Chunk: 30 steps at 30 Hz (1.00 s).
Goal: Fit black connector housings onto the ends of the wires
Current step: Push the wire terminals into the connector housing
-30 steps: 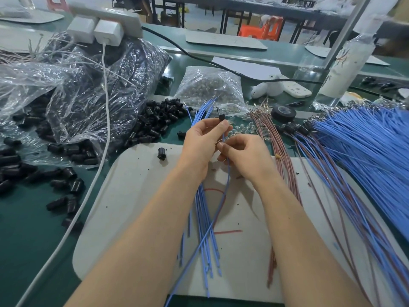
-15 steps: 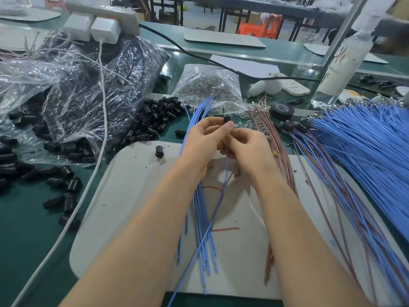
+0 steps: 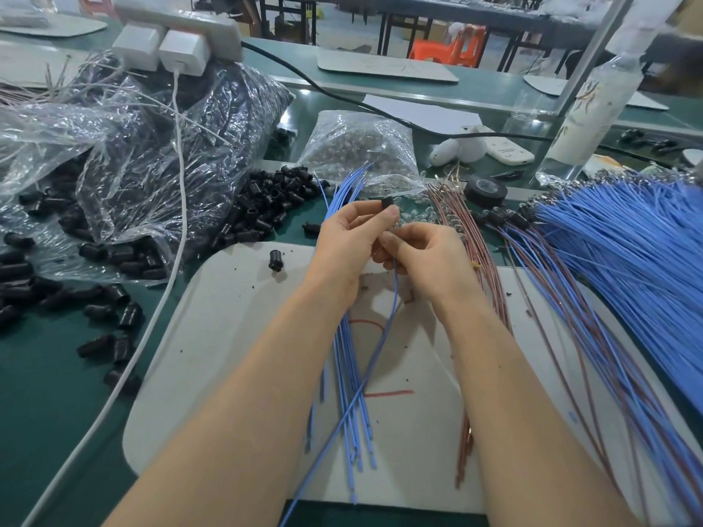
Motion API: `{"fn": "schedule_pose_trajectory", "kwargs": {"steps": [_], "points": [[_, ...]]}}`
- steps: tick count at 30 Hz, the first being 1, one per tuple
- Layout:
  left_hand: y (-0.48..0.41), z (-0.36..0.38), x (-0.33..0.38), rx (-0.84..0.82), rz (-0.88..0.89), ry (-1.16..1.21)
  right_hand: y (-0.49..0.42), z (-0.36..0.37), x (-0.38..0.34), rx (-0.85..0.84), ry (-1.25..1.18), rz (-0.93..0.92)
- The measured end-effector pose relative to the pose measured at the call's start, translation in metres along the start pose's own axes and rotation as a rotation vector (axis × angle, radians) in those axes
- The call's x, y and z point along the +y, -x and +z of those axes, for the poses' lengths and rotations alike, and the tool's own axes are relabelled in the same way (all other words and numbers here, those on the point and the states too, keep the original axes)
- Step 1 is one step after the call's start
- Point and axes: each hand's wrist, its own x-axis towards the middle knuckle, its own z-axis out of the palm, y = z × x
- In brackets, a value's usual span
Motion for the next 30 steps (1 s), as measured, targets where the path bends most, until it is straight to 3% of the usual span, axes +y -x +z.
{"fn": "schedule_pose_trajectory", "kwargs": {"steps": [12,18,30], "points": [[-0.0022,-0.0014,-0.0002,0.023,0.001,-0.051,-0.0006,-0.0012,0.0017,-0.059,0.091,0.011],[-0.0016,-0.0001,-0.0023,-0.013,0.034,-0.057,-0.0014,0.0006,0.0011,0.061,0.001,-0.003],[0.0004,-0.0002,-0.0024,0.003,0.059,-0.103,-0.0025,0.0011,0.0065,0.118,0.129,-0.104]]}}
